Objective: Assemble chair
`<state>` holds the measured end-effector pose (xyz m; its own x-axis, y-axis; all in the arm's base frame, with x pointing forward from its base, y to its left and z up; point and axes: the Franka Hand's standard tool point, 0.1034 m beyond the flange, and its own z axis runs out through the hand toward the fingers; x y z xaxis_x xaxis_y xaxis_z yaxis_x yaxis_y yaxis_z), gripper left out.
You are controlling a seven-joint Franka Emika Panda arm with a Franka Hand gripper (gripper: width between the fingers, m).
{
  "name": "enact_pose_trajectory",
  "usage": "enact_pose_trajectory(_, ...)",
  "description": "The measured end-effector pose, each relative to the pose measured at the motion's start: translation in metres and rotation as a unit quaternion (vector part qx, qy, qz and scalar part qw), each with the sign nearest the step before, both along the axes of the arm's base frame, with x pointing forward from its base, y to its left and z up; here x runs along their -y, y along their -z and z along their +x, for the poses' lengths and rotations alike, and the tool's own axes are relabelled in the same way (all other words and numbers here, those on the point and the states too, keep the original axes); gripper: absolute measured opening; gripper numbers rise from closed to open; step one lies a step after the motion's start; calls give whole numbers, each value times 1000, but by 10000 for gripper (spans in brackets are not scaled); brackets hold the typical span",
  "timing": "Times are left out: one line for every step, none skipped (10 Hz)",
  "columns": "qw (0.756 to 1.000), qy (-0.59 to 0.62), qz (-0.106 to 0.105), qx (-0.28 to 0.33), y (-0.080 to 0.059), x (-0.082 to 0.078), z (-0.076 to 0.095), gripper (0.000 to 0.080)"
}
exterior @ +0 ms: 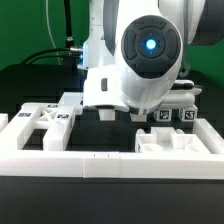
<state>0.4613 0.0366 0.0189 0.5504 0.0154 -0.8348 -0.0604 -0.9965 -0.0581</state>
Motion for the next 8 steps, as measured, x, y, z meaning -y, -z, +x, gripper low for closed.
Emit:
enact_pose_trajectory(1000, 0, 0, -2, 1, 0, -2, 649)
enact_pose_trajectory(1000, -1, 0, -2, 2, -1, -2, 649)
enact_pose_trajectory(1000, -3, 0, -3, 2, -3, -2, 649)
enact_pose_trajectory(1000, -3, 0, -2, 3, -3, -3, 649)
enact_pose_trajectory(1000, -2, -1, 2, 8, -2, -4, 649)
enact_pose_trajectory(1000, -2, -1, 4, 10, -2, -4, 649)
enact_pose_trajectory(1000, -2, -1, 4, 11, -2, -5, 649)
enact_pose_trajectory(1000, -2, -1, 4, 11, -2, -6, 518)
